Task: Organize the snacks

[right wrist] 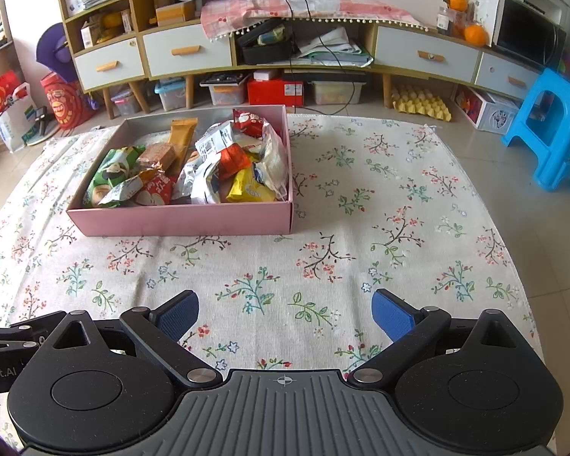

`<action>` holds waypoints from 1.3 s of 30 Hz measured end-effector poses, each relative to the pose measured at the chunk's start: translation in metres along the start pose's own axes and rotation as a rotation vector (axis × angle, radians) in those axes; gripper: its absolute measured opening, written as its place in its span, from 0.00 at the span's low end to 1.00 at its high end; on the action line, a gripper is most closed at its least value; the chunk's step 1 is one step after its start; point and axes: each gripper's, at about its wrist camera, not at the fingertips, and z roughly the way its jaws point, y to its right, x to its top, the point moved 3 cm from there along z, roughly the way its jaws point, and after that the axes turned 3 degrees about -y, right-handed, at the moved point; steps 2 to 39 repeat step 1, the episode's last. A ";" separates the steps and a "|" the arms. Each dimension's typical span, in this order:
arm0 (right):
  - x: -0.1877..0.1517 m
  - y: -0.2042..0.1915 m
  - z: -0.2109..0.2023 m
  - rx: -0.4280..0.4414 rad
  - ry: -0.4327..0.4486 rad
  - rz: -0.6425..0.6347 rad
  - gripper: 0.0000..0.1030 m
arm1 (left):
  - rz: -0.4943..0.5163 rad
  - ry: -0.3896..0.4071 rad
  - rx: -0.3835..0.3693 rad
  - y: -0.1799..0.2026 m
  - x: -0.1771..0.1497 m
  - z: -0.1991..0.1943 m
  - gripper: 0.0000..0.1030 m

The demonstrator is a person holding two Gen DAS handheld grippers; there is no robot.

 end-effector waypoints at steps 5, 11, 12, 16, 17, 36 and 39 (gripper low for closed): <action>0.000 0.000 0.001 0.000 -0.003 -0.002 0.96 | 0.001 -0.004 -0.008 0.000 0.000 0.001 1.00; 0.000 0.000 0.001 0.000 -0.003 -0.002 0.96 | 0.001 -0.004 -0.008 0.000 0.000 0.001 1.00; 0.000 0.000 0.001 0.000 -0.003 -0.002 0.96 | 0.001 -0.004 -0.008 0.000 0.000 0.001 1.00; 0.000 0.000 0.001 0.000 -0.003 -0.002 0.96 | 0.001 -0.004 -0.008 0.000 0.000 0.001 1.00; 0.000 0.000 0.001 0.000 -0.003 -0.002 0.96 | 0.001 -0.004 -0.008 0.000 0.000 0.001 1.00; 0.000 0.000 0.001 0.000 -0.003 -0.002 0.96 | 0.001 -0.004 -0.008 0.000 0.000 0.001 1.00; 0.000 0.000 0.001 0.000 -0.003 -0.002 0.96 | 0.001 -0.004 -0.008 0.000 0.000 0.001 1.00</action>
